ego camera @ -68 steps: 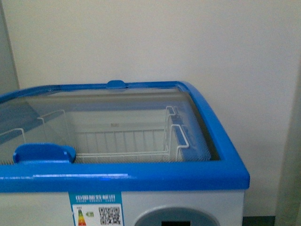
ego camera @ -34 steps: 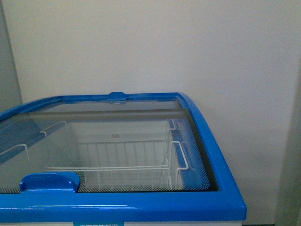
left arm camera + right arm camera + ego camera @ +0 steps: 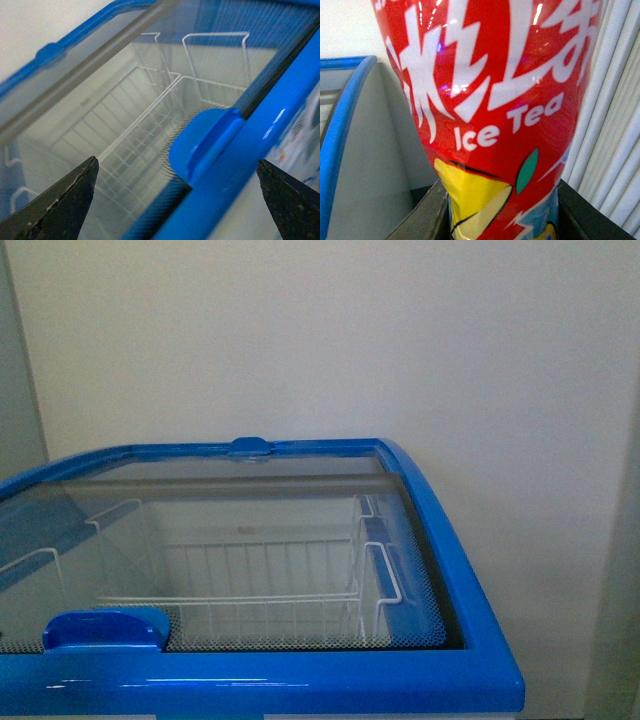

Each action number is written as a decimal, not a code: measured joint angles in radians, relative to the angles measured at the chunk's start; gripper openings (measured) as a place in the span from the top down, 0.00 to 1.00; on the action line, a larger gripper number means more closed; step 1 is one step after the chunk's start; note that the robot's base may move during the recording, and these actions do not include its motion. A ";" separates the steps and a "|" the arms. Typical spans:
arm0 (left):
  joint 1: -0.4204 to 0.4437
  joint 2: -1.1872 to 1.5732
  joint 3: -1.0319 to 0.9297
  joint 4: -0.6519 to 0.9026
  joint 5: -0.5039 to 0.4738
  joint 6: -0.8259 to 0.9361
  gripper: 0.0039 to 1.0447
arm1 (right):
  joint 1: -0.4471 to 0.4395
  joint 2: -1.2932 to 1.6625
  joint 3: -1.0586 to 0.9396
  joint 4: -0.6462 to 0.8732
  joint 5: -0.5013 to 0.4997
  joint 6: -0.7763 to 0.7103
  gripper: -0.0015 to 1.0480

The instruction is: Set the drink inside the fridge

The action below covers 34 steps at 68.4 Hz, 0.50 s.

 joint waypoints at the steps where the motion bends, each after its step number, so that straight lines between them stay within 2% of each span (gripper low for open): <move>1: -0.004 0.012 0.011 -0.002 -0.002 0.024 0.08 | 0.000 0.000 0.000 0.000 0.000 0.000 0.62; 4: -0.027 0.076 0.068 -0.018 -0.020 0.154 0.08 | 0.000 0.000 0.000 0.000 0.000 0.000 0.62; 11: -0.069 0.171 0.149 -0.024 -0.048 0.303 0.08 | 0.000 0.000 0.000 0.000 0.000 0.000 0.62; 21: -0.108 0.264 0.227 -0.068 -0.052 0.389 0.08 | 0.000 0.000 0.000 0.000 0.000 0.000 0.62; 34: -0.129 0.334 0.294 -0.072 -0.035 0.399 0.08 | 0.000 0.000 0.000 0.000 0.000 0.000 0.62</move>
